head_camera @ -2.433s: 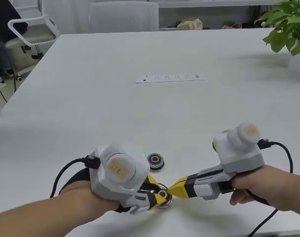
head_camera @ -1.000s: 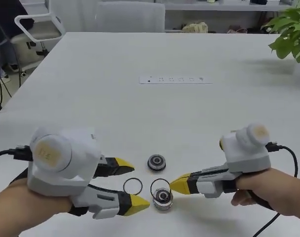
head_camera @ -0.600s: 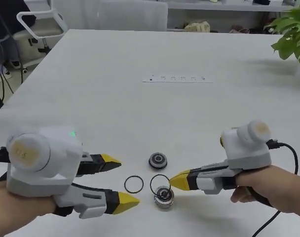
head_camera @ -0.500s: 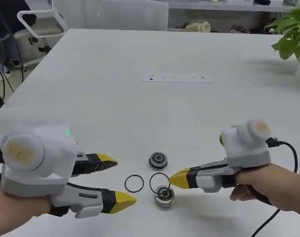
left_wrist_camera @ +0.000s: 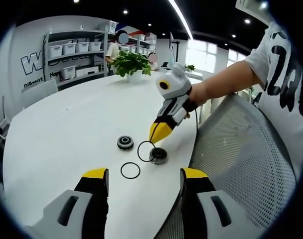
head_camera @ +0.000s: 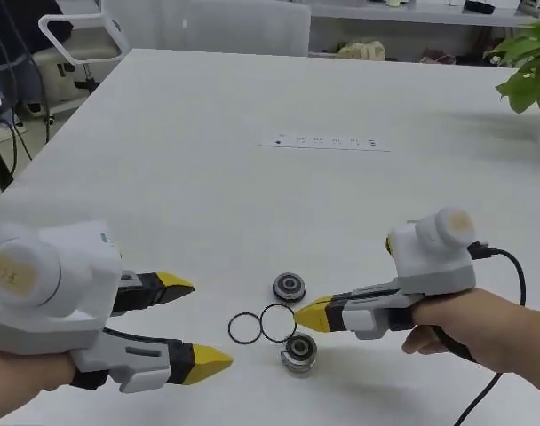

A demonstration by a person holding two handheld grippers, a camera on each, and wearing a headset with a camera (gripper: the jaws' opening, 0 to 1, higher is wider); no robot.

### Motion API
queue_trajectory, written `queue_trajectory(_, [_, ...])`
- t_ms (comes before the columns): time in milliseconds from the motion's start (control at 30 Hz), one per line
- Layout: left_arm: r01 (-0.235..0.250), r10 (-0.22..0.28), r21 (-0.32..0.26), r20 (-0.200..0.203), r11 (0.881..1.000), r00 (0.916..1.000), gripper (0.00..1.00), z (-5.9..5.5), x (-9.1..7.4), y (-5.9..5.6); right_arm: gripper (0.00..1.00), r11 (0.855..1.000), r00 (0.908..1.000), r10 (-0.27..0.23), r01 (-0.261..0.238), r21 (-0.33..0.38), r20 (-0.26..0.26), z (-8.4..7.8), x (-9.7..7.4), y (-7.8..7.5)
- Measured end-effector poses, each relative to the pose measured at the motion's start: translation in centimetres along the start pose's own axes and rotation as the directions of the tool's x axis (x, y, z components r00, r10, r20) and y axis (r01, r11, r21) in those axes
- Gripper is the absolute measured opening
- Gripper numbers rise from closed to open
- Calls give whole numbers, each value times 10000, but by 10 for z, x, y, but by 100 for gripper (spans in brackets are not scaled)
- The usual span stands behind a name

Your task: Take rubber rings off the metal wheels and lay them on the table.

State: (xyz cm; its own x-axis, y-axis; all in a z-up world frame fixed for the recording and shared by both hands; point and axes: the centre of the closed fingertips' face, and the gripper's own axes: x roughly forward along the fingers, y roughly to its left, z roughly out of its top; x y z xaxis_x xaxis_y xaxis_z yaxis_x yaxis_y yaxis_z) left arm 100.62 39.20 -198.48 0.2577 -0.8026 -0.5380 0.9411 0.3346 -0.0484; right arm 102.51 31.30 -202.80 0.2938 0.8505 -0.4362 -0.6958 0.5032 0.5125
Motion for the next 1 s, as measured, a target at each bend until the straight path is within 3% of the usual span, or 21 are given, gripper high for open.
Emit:
queue_trajectory(433, [-283,283,-215,-8,9994,9996,59,-5,-6,5,0,10000,9999,33,-34,-82,-108,3,20,1])
queue_trajectory(1000, [-479,478,-314,-40,9984,9988,59,-9,-13,8,0,9990,9999,-154,151,424,64,6,44,-2])
